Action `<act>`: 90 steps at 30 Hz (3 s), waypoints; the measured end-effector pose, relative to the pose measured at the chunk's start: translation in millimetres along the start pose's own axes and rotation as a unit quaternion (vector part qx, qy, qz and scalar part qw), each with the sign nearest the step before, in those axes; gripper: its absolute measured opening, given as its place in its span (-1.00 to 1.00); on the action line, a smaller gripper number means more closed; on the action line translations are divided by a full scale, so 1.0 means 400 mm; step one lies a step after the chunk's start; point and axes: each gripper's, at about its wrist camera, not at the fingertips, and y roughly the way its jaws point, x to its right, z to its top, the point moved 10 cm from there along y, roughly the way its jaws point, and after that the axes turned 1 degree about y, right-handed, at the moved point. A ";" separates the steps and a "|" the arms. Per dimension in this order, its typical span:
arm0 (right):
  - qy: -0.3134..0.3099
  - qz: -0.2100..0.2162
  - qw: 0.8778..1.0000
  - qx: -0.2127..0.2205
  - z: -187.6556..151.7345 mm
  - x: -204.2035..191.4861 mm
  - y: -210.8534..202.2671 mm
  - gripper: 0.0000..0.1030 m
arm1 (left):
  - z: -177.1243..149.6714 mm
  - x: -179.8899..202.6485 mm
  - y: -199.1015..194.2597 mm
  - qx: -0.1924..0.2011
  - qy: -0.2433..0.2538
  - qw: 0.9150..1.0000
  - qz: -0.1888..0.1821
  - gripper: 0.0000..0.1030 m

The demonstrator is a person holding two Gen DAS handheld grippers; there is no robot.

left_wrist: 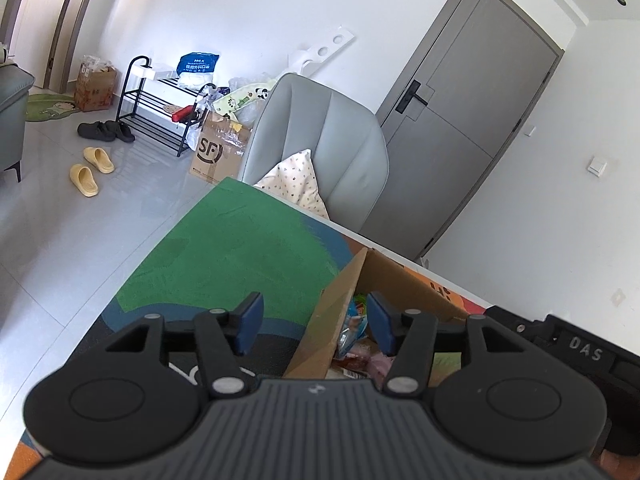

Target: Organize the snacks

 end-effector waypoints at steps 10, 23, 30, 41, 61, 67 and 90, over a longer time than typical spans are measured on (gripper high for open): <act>0.020 -0.011 1.000 0.005 -0.008 0.044 -0.042 0.48 | -0.014 0.015 -0.020 0.007 0.009 1.000 0.007 0.43; 0.045 -0.018 0.999 0.012 -0.051 0.108 -0.138 0.95 | -0.060 0.065 -0.072 0.003 0.052 0.999 0.018 0.76; 0.058 -0.040 0.997 0.014 -0.081 0.145 -0.202 1.00 | -0.086 0.110 -0.096 -0.005 0.099 0.995 0.015 0.89; 0.079 -0.105 0.991 0.027 -0.123 0.238 -0.307 1.00 | -0.100 0.158 -0.143 -0.008 0.160 0.987 0.018 0.96; 0.062 -0.134 0.988 0.035 -0.132 0.256 -0.467 1.00 | -0.108 0.208 -0.256 -0.007 0.234 0.972 0.030 1.00; 0.065 -0.134 0.988 0.047 -0.123 0.267 -0.506 1.00 | -0.131 0.226 -0.270 -0.025 0.273 0.961 0.033 1.00; 0.029 -0.128 0.991 0.032 -0.113 0.196 -0.552 1.00 | -0.115 0.218 -0.335 -0.036 0.273 0.961 -0.009 1.00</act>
